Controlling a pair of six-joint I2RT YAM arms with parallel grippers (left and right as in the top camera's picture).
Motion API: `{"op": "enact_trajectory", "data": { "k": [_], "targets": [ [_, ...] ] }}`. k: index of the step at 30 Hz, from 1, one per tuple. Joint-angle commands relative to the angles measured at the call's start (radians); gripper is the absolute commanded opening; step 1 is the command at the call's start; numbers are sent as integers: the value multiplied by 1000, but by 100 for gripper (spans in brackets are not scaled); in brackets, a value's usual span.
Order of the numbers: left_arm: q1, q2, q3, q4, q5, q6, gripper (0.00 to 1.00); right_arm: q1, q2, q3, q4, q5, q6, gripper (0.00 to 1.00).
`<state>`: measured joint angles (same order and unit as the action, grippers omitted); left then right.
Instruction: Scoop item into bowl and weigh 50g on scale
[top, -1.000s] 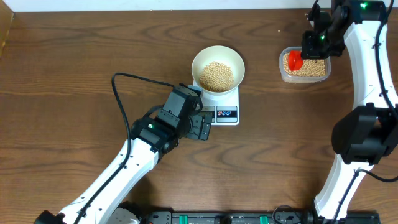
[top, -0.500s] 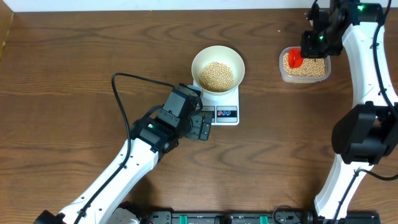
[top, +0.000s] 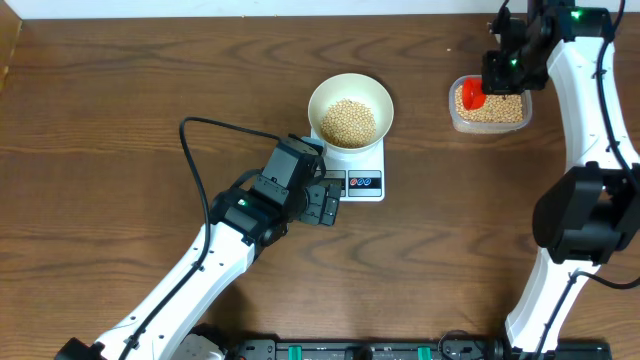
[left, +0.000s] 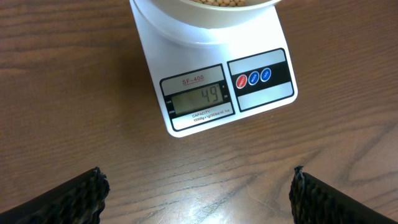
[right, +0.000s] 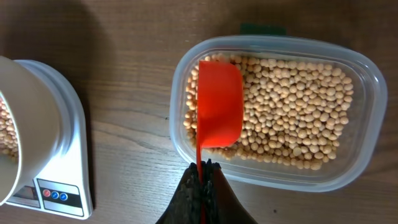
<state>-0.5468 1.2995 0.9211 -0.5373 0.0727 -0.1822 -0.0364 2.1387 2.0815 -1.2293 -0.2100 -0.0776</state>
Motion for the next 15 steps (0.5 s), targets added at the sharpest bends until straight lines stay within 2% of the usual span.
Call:
{"op": "enact_trajectory", "data": {
  "k": [1,15],
  "targets": [
    [1,-14,0,0,-5,10,95,23,9,-25,8,-10,-14,1],
    [1,-14,0,0,-5,10,95,20,6,-28,2,-10,-14,1]
  ]
}}
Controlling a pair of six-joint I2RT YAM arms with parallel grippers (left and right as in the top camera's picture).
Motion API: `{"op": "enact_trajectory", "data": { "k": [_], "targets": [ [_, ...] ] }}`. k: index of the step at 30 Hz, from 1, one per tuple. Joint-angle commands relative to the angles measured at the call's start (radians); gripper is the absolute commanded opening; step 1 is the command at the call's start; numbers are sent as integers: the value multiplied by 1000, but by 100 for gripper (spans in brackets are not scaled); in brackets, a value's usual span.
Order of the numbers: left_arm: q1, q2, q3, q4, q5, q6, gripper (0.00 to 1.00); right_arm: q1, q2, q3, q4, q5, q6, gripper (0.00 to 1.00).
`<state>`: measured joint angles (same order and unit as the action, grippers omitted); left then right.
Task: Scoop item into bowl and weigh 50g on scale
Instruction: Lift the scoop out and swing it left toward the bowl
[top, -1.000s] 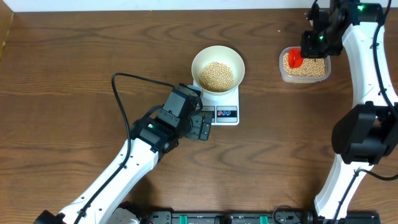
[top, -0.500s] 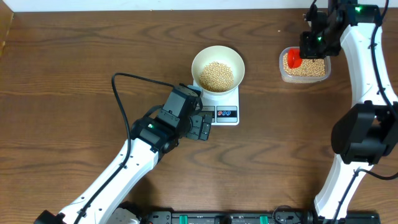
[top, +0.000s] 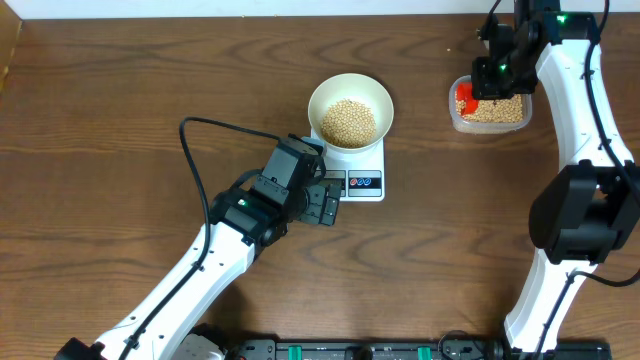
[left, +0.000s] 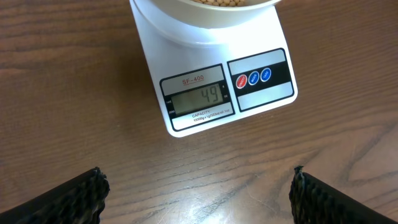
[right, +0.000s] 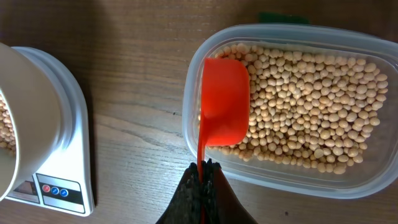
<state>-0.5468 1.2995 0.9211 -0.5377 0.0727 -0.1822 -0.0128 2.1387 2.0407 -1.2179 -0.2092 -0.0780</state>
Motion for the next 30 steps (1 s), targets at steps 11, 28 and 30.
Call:
{"op": "enact_trajectory", "data": {
  "k": [11,28,30],
  "targets": [
    [1,-14,0,0,-5,10,95,-85,-76,34,-37,-100,-32,1],
    [1,-14,0,0,-5,10,95,-90,-125,34,56,-617,-190,1],
    [1,-14,0,0,-5,10,95,-63,-125,34,69,-615,-193,1]
  ]
}}
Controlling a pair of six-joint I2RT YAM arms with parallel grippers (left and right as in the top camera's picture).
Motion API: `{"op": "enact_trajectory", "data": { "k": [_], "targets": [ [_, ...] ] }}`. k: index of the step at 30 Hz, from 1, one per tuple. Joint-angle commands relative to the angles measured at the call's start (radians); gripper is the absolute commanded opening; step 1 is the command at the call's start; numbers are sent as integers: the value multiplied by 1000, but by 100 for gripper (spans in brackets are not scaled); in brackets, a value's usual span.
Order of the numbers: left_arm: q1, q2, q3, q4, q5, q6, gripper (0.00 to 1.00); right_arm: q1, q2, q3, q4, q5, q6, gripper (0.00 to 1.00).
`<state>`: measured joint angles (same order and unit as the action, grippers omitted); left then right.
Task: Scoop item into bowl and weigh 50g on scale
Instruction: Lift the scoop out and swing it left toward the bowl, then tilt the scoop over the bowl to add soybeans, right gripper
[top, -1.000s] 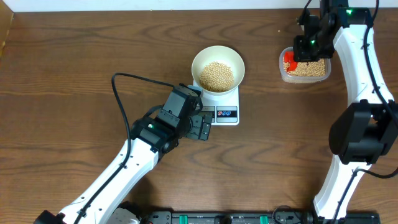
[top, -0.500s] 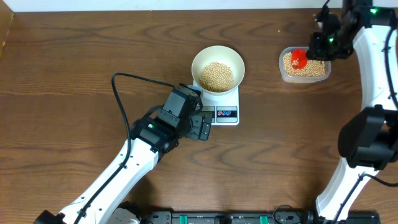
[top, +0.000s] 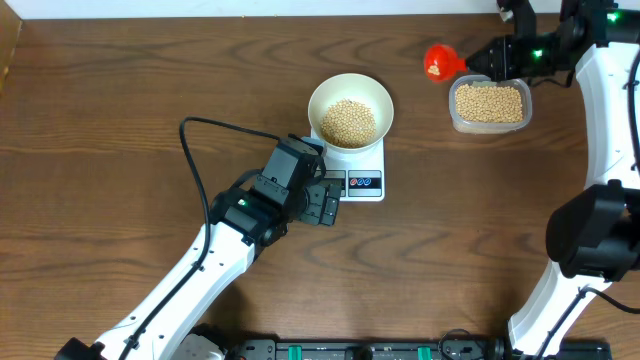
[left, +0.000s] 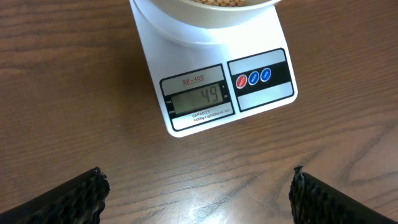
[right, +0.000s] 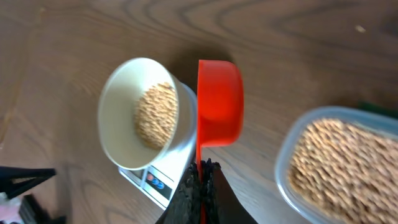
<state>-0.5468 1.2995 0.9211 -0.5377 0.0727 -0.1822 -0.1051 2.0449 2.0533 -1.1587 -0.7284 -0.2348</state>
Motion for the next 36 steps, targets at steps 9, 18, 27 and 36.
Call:
{"op": "enact_trajectory", "data": {
  "k": [9,18,27,36],
  "targets": [
    [1,-14,0,0,-5,10,95,159,-31,21,22,14,-71,1],
    [1,-14,0,0,-5,10,95,282,-31,22,34,78,-166,1],
    [1,-14,0,0,-5,10,95,322,-31,22,46,127,-183,1],
    [1,-14,0,0,-5,10,95,362,-31,21,45,238,-225,1]
  ]
}}
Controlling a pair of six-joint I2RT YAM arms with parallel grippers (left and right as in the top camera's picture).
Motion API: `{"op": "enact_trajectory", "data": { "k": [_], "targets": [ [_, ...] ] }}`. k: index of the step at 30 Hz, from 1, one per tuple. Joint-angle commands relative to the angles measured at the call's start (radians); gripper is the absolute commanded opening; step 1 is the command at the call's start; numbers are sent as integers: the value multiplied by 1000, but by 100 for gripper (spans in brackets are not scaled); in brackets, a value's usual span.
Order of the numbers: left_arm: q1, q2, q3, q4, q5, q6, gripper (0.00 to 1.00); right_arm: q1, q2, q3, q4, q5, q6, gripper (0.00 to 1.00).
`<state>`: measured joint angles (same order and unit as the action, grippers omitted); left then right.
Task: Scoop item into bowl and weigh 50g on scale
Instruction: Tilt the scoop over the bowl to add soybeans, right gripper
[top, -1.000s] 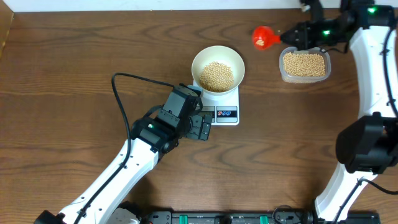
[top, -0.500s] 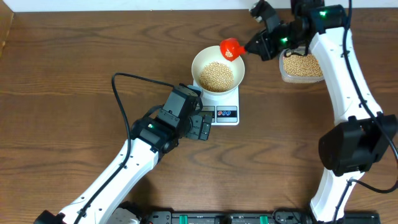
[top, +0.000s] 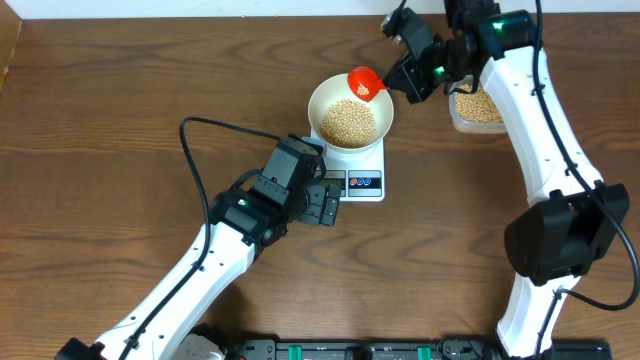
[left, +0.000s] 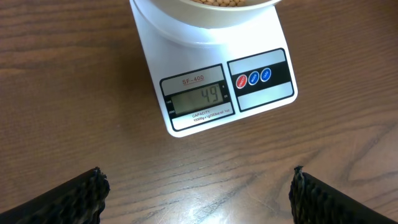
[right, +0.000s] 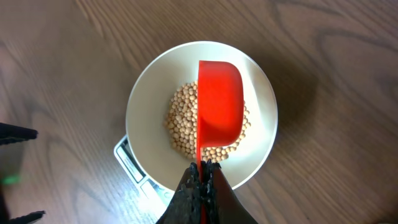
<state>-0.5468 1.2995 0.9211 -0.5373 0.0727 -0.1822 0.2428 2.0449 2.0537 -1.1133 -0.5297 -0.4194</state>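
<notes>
A cream bowl (top: 350, 108) of soybeans stands on the white scale (top: 362, 183), whose display (left: 199, 98) reads 49. My right gripper (right: 201, 165) is shut on the handle of a red scoop (right: 219, 99), held above the beans in the bowl (right: 149, 106); in the overhead view the red scoop (top: 364, 82) hovers over the bowl's far right rim. My left gripper (left: 198, 186) stands open over bare table just in front of the scale (left: 211, 43). The clear tub of soybeans (top: 478, 108) sits at the back right, partly hidden by the right arm.
A black cable (top: 200, 160) loops across the table left of the scale. The left arm (top: 230, 240) reaches in from the near left, the right arm (top: 545, 150) from the right edge.
My right gripper, still holding the red scoop, has moved left from the spot between tub and bowl to above the bowl. The left arm is unmoved and the display still reads 49.
The right gripper held the scoop in the tub of soybeans at the two oldest moments. Then it was lifted out, between tub and bowl. Now it hangs over the bowl. The left gripper has stayed open before the scale, which has read 49 throughout.
</notes>
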Motion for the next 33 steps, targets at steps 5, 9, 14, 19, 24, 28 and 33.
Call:
{"op": "enact_trajectory", "data": {
  "k": [5,9,14,19,24,28,33],
  "targets": [
    [1,-14,0,0,-5,10,95,29,-31,21,1,85,-55,1],
    [1,-14,0,0,-5,10,95,35,-31,21,1,98,-86,1],
    [1,-14,0,0,-5,10,95,45,-31,21,-1,98,-141,1],
    [1,-14,0,0,-5,10,95,49,-31,21,-2,98,-163,1],
    [1,-14,0,0,-5,10,95,51,-31,21,-3,98,-171,1],
    [1,-14,0,0,-5,10,95,54,-31,21,-5,98,-193,1],
    [1,-14,0,0,-5,10,95,61,-31,21,-8,98,-234,1]
  ]
}}
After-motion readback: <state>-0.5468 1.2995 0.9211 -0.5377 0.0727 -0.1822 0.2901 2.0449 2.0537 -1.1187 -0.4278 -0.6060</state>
